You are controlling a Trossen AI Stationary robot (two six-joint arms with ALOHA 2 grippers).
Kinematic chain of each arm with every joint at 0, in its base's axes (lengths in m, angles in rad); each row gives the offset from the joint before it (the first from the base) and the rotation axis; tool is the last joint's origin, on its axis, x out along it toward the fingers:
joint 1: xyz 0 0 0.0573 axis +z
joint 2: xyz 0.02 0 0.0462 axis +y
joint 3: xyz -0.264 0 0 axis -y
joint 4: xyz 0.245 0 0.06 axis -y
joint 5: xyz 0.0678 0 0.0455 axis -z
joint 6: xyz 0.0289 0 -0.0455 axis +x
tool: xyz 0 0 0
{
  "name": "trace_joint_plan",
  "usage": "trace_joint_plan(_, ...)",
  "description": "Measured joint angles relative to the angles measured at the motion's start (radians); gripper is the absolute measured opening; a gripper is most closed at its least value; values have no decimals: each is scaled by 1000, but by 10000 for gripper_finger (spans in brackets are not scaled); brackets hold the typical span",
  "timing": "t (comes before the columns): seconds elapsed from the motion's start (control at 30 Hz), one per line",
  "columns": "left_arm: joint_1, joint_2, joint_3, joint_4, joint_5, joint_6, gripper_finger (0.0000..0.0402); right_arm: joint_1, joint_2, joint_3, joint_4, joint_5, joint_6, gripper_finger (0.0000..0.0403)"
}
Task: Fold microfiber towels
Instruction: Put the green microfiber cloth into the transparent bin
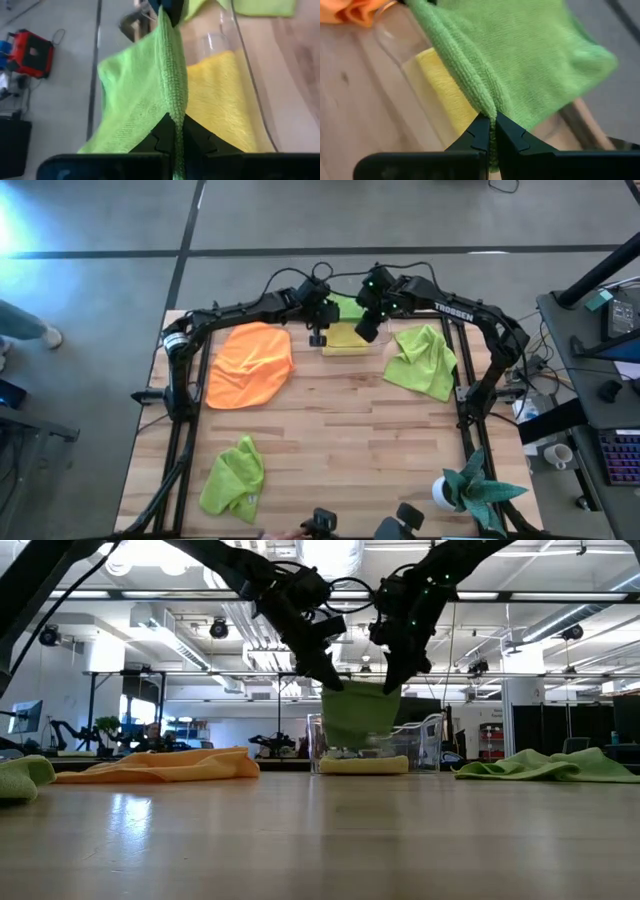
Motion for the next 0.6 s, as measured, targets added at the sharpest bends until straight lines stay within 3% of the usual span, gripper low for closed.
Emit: trace_joint_plan(0.6,-12,-1,-32,-22,82,-26,3,4,0,-92,27,-34,57,11)
